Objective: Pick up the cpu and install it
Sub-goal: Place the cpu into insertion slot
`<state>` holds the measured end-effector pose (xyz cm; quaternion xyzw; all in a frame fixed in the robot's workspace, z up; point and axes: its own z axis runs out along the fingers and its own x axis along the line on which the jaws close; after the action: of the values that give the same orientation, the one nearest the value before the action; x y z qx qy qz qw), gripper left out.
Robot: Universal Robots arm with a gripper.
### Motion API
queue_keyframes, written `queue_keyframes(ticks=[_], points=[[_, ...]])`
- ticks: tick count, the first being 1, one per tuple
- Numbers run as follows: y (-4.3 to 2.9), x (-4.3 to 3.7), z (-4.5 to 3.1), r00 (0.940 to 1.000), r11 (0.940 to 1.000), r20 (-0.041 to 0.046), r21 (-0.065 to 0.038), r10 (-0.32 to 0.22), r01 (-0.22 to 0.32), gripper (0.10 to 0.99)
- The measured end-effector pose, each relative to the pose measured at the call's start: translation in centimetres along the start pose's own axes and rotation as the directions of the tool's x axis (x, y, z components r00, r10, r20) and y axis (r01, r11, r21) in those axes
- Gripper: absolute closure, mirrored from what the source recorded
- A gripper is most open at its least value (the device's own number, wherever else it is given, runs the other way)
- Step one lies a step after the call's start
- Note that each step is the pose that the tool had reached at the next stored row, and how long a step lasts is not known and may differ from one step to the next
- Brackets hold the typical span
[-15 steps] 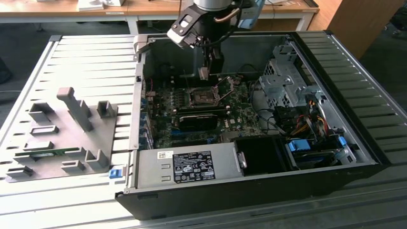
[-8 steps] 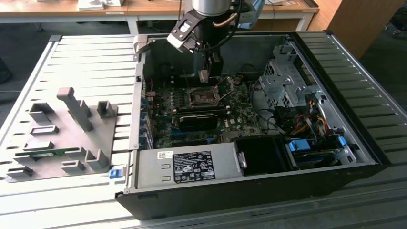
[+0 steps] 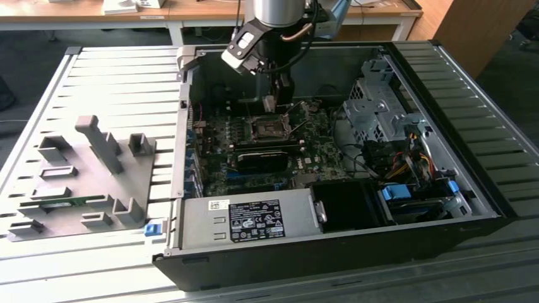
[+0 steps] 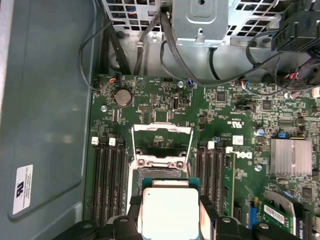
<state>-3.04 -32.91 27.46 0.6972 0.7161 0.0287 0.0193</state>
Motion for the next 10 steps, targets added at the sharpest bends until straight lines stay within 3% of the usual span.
queue_keyframes(ticks=[10], points=[[-0.09,0.17,1.38,1.0,1.0,-0.0001,0.0,0.0,0.0,0.549]])
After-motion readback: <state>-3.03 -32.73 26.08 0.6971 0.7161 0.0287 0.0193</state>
